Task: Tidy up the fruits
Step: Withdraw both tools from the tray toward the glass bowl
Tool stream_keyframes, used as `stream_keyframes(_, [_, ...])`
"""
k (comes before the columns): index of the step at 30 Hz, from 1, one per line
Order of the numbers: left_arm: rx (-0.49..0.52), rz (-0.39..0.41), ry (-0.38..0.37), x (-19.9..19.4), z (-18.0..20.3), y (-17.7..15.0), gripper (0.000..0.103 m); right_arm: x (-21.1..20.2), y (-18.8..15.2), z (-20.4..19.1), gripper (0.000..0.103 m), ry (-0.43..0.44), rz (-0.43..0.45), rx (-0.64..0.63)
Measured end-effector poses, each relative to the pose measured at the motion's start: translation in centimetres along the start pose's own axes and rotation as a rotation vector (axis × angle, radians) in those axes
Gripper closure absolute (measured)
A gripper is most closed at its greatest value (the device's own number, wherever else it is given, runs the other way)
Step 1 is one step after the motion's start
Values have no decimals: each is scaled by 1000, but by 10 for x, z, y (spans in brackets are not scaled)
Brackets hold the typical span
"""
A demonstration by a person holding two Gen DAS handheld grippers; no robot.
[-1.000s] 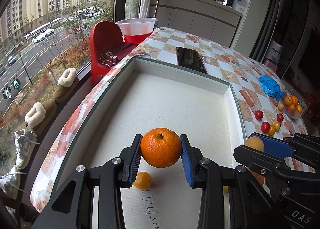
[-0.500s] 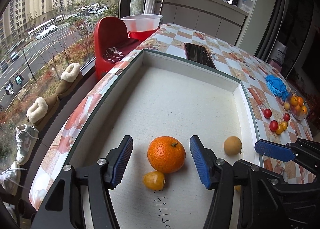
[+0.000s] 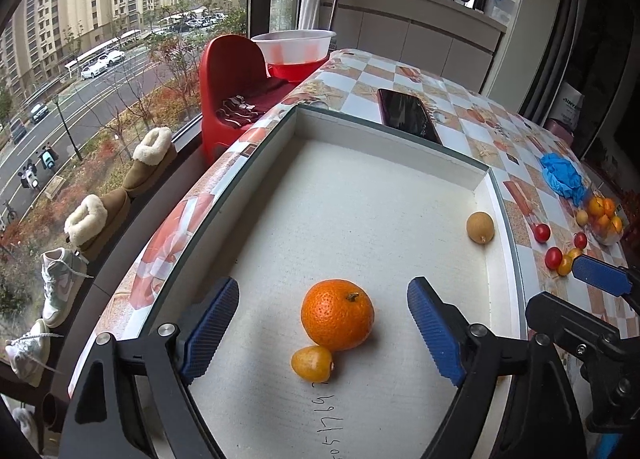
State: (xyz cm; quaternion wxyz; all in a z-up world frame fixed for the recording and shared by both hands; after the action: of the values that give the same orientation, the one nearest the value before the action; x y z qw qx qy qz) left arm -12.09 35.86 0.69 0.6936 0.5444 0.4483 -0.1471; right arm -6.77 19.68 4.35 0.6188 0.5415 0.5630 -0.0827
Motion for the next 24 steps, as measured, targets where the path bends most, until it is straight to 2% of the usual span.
stream_keyframes(13, [101, 19, -26, -25, 47, 8, 16, -23, -19, 65, 0, -29, 13, 152])
stream_keyframes(20, [182, 19, -52, -34, 88, 4, 16, -37, -42, 121, 0, -83, 5, 258])
stream_keyframes(24, [238, 14, -70, -37, 115, -1, 16, -44, -59, 156, 0, -150, -8, 315])
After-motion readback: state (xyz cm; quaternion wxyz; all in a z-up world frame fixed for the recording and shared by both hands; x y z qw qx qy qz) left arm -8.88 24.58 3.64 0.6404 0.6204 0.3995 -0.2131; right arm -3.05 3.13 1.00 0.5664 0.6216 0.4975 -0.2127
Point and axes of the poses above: each gripper's, at about its wrist camera, not at the fingertips, and x roughly the way its jaws point, z to its right, y to its top, the point moved 3 cm from there along x, roughly the way its jaws point, and after that the axes turned 8 degrees about y, right-handed, at the moved point
